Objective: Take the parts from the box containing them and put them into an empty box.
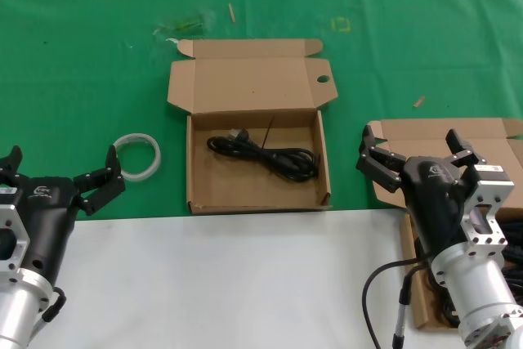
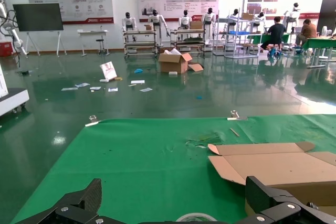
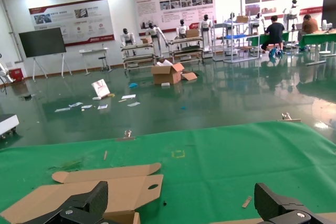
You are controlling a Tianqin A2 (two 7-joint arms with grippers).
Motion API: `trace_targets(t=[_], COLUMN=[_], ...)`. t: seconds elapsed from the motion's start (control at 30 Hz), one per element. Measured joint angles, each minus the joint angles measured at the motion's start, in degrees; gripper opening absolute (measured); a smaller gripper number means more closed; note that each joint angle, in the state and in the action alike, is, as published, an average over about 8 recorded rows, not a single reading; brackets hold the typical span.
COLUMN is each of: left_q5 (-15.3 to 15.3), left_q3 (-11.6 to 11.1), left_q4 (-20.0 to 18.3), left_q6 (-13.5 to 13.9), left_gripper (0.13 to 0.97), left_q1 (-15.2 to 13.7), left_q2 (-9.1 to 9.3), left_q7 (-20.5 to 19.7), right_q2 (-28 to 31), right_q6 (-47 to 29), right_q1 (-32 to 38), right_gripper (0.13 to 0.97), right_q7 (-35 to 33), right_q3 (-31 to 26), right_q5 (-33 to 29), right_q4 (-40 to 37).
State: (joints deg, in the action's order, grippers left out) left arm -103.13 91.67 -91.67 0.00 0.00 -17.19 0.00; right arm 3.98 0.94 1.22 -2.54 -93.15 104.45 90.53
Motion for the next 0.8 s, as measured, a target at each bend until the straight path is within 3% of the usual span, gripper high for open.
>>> trace_targets(t=[0.8], left_q5=[0.00], left_q3=[0.00], left_q4=[0.00], left_q6=[0.00], left_gripper=[0.965], left_q1=[0.00], left_q2=[0.00], left_q7=[0.00], right_q2=[0.00], right_q6=[0.00], right_q1=[0.00], right_gripper=[0.966], right_q7=[0.00], right_q3=[0.00], right_q5=[0.00], right_q4=[0.00])
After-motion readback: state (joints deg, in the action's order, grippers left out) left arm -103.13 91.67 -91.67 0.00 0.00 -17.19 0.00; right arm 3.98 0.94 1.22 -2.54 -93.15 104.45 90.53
